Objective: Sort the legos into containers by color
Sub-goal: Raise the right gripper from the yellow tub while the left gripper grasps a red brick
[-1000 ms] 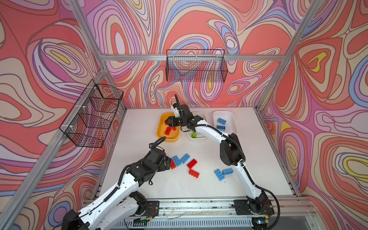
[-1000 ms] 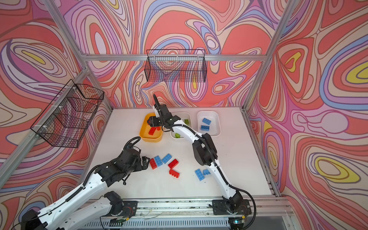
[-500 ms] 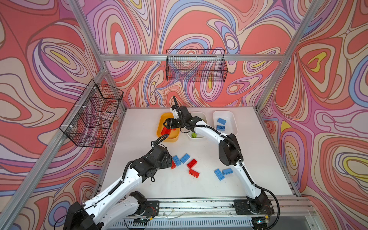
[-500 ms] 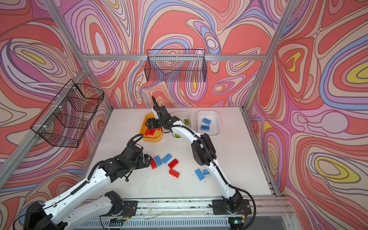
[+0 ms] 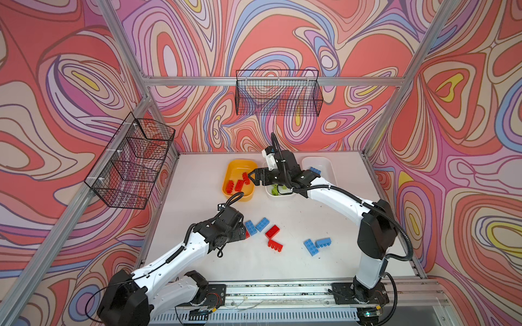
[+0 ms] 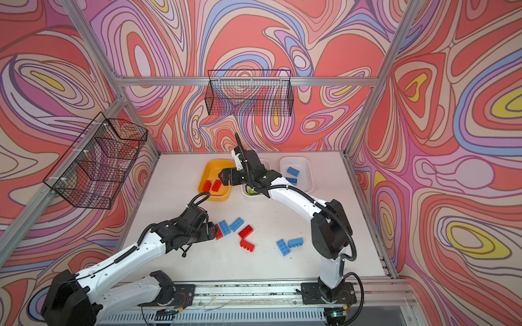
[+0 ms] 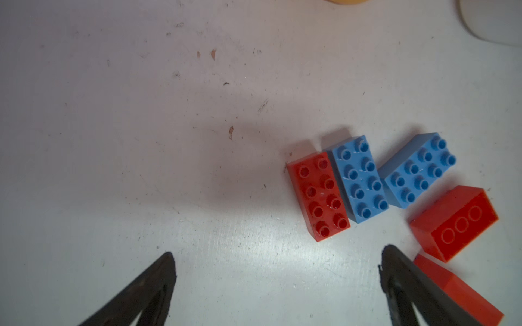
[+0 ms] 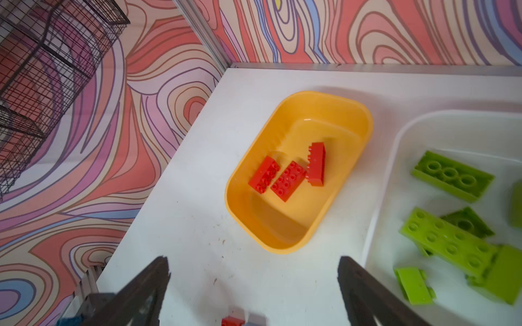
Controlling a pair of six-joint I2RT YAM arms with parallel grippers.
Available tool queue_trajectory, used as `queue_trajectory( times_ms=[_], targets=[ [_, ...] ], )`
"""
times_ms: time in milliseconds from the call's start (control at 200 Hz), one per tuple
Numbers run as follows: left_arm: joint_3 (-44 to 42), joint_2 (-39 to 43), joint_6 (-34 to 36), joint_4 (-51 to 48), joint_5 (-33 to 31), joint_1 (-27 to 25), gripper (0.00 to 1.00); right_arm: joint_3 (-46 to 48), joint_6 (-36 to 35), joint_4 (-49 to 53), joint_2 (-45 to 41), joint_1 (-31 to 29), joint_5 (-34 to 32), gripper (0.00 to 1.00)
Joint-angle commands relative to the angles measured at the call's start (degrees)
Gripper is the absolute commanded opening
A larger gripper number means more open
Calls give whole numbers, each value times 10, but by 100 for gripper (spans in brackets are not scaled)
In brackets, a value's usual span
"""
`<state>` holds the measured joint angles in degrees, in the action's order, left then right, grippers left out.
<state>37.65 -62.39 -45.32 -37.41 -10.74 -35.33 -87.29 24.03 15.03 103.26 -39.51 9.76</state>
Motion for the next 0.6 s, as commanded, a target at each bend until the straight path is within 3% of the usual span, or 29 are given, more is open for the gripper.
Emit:
queue_trajectory(
  times_ms=[0, 275, 596],
  targets=[
    [-11, -21, -30, 6, 18, -5, 96, 75, 2, -3, -66, 0, -46, 98],
    [2, -88, -52, 5, -9, -44, 94, 177, -4, 26, -183, 0, -94, 98],
    [15, -134, -58, 14, -24, -47, 92, 220, -3, 36, -233, 0, -112, 98]
  ],
)
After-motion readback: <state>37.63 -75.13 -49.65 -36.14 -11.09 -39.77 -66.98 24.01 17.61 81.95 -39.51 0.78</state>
